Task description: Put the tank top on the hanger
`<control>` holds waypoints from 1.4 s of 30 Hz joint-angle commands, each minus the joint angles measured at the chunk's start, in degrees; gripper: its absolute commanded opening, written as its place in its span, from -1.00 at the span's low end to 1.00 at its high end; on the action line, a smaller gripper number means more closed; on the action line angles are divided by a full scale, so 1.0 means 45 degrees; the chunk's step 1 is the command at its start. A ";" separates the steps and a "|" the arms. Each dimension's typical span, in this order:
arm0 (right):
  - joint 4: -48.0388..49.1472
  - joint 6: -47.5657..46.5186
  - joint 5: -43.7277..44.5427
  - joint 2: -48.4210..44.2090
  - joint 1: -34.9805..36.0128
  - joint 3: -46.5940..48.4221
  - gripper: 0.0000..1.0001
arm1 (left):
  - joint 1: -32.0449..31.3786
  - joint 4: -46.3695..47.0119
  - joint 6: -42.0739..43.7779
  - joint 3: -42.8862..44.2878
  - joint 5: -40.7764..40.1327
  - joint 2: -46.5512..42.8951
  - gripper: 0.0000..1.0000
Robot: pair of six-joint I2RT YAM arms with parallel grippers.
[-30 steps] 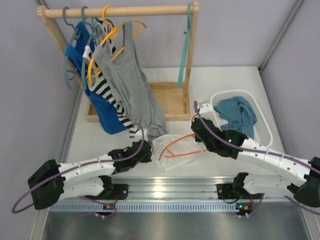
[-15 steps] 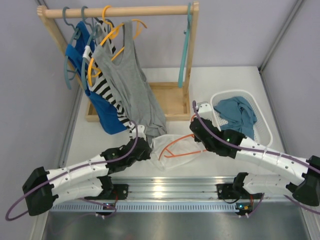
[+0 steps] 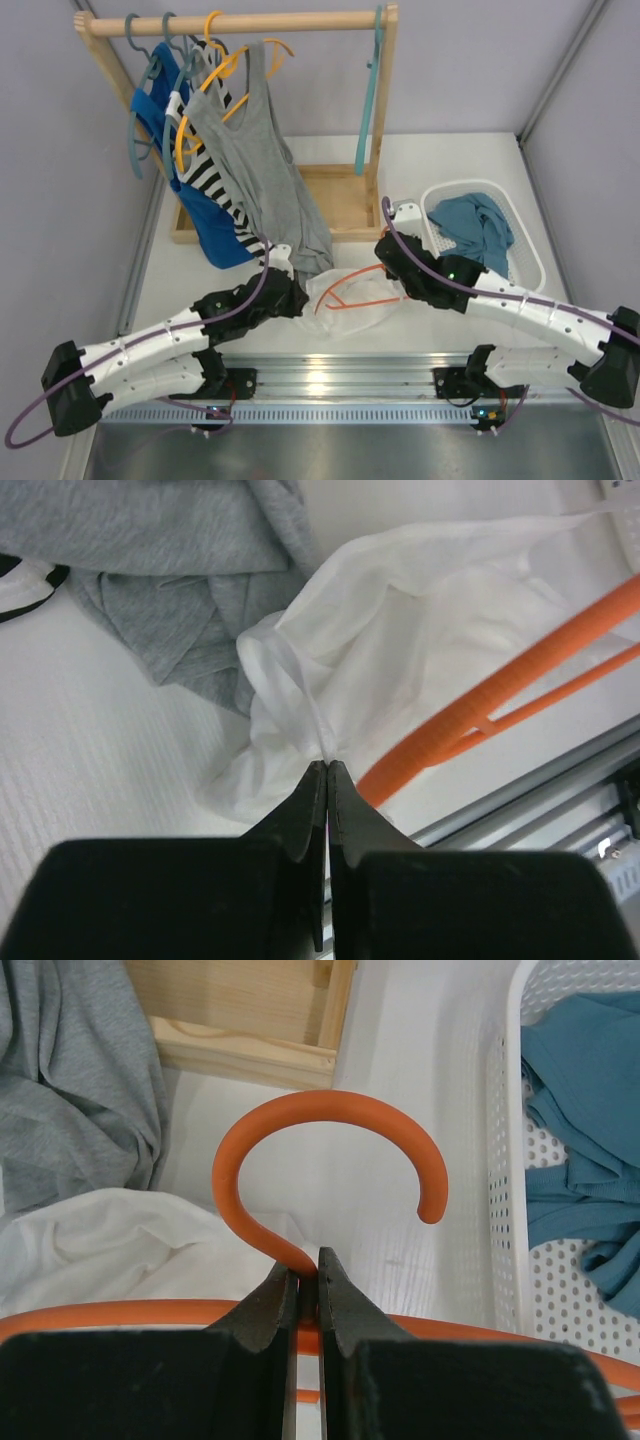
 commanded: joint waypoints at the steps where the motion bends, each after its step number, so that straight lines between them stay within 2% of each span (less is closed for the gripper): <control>1: 0.0055 0.0271 0.0688 0.0194 0.0227 0.0945 -1.00 | 0.0004 -0.0176 0.0398 0.1073 0.0837 -0.0085 -1.00; 12: 0.0230 0.0174 0.1508 0.0956 0.1164 0.1785 -1.00 | 0.0023 -0.0470 0.0691 0.3163 0.1170 0.0130 -1.00; 20: -0.0354 0.0543 0.2386 0.1444 0.2216 0.2897 -1.00 | 0.0062 -0.0529 0.1004 0.4764 0.1091 0.1301 -1.00; 26: -0.0746 0.0837 0.2993 0.1679 0.2843 0.3426 -1.00 | 0.0431 -0.0060 0.1238 0.5546 0.1772 0.2122 -1.00; 33: -0.0435 0.1013 0.3168 0.1640 0.2961 0.3095 -1.00 | 0.1039 0.0642 0.1609 0.5802 0.3410 0.2709 -1.00; 36: -0.0278 0.0994 0.3285 0.1679 0.2961 0.2899 -1.00 | 0.1058 0.0760 0.1863 0.5801 0.3572 0.2865 -1.00; 42: 0.0717 0.0682 0.2878 0.1563 0.2962 0.2333 -1.00 | 0.1058 0.1422 0.2527 0.5431 0.4177 0.2690 -0.85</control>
